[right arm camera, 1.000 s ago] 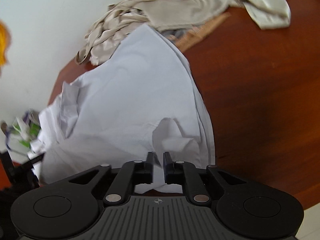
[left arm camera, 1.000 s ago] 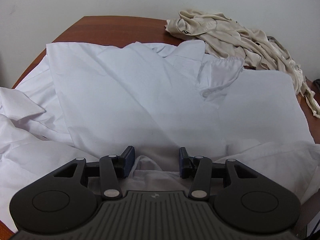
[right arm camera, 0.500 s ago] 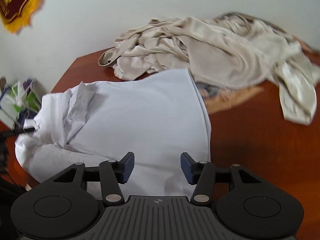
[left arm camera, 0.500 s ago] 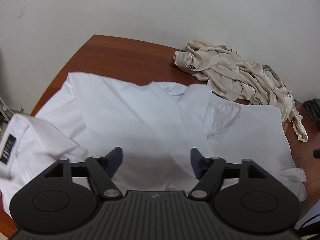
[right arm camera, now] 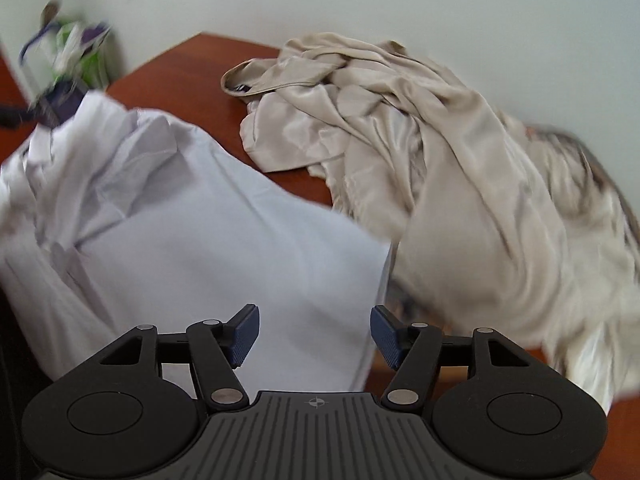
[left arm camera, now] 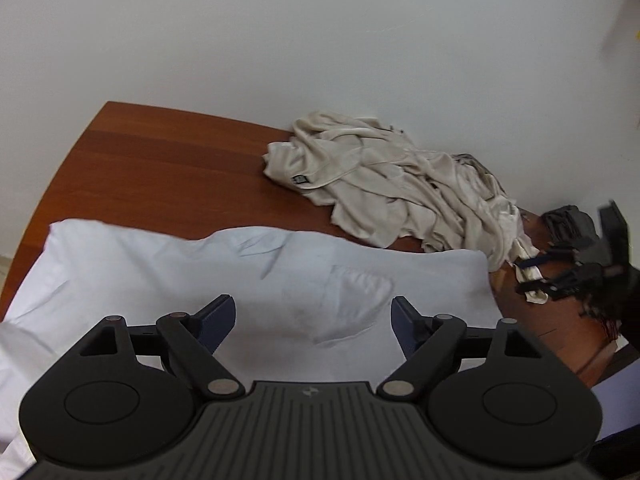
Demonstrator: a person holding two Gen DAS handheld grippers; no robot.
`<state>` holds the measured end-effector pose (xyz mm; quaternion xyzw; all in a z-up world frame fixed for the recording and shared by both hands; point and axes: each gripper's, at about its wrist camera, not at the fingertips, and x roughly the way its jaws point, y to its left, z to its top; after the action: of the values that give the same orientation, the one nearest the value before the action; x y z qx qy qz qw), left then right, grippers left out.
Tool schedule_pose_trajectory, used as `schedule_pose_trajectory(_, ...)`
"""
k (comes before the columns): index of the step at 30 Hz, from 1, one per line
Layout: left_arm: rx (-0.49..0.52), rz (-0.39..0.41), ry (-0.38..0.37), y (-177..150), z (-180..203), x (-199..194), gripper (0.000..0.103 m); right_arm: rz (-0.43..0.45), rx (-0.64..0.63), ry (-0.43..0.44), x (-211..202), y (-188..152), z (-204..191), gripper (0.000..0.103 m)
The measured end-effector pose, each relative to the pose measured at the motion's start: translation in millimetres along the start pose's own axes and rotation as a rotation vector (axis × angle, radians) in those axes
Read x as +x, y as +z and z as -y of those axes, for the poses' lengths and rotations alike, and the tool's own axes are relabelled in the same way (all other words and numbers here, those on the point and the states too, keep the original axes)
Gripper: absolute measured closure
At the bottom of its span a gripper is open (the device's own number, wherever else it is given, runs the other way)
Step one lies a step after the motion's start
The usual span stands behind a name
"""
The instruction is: Fold clothes
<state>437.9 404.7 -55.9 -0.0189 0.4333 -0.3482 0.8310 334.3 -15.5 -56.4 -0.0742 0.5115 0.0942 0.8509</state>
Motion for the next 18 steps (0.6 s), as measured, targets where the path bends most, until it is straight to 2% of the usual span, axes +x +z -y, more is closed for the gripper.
schedule_pose_trajectory(4, 0.033, -0.021, 0.031, 8, 12, 19, 0.015, -0.037, -0.123, 0.053, 28, 35, 17, 0.039)
schedule_pose_trajectory(9, 0.102, -0.099, 0.078, 27, 7, 53, 0.015, -0.098, -0.233, 0.134, 65, 72, 28, 0.039)
schedule_pose_trajectory(18, 0.146, -0.262, 0.095, 70, -38, 132, 0.015, -0.202, -0.247, 0.256, 111, 89, 34, 0.038)
